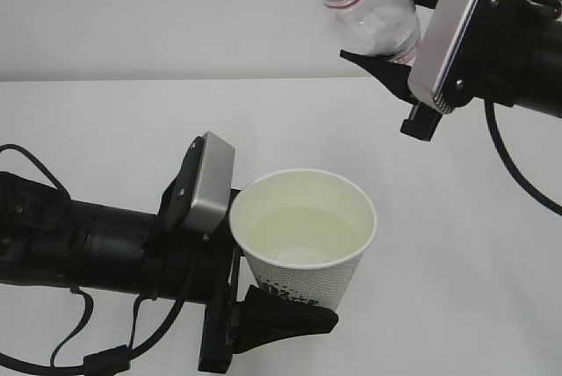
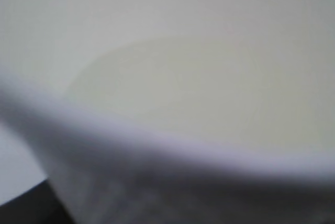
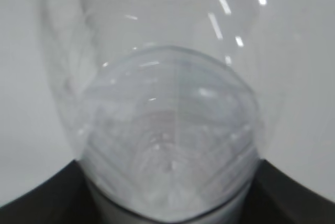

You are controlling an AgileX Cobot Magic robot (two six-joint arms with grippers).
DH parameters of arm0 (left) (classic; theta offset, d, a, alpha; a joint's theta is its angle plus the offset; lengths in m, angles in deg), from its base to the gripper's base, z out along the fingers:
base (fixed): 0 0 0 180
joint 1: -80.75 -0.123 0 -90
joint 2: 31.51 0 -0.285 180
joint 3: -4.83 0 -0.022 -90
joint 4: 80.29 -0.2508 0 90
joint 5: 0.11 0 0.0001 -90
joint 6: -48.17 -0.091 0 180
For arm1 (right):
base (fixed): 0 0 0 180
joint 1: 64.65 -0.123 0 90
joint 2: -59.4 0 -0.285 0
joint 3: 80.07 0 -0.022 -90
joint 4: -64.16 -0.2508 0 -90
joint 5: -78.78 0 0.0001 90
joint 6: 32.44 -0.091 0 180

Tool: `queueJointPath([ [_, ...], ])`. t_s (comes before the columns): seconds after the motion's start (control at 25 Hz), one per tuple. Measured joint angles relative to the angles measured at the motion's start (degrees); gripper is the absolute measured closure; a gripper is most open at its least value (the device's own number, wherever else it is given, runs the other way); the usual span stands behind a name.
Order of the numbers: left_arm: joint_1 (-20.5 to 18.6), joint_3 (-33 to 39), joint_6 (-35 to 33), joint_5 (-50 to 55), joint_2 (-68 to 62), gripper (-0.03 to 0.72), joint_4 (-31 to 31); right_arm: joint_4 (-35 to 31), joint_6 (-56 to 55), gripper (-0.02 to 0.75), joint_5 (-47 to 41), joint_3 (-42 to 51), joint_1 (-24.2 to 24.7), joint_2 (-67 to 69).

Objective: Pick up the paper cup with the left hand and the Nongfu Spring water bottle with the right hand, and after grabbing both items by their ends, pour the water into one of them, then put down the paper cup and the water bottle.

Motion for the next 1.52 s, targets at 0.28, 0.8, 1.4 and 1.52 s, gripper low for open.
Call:
queueJointPath([
  [0.28,0.0,0.0,0.0,0.12,0.0,0.162,0.0,0.0,-4.81,0.262,0.0,0.0,0.0,0.0],
  [0.8,0.0,0.0,0.0,0.12,0.0,0.162,0.0,0.0,-12.32,0.263,-0.1,0.0,0.0,0.0],
  [1.4,0.0,0.0,0.0,0.12,0.0,0.162,0.0,-1.0,-18.8,0.263,-1.78,0.0,0.0,0.0],
  [1.52,0.0,0.0,0.0,0.12,0.0,0.162,0.0,-1.09,-19.7,0.263,-2.05,0.0,0.0,0.0],
])
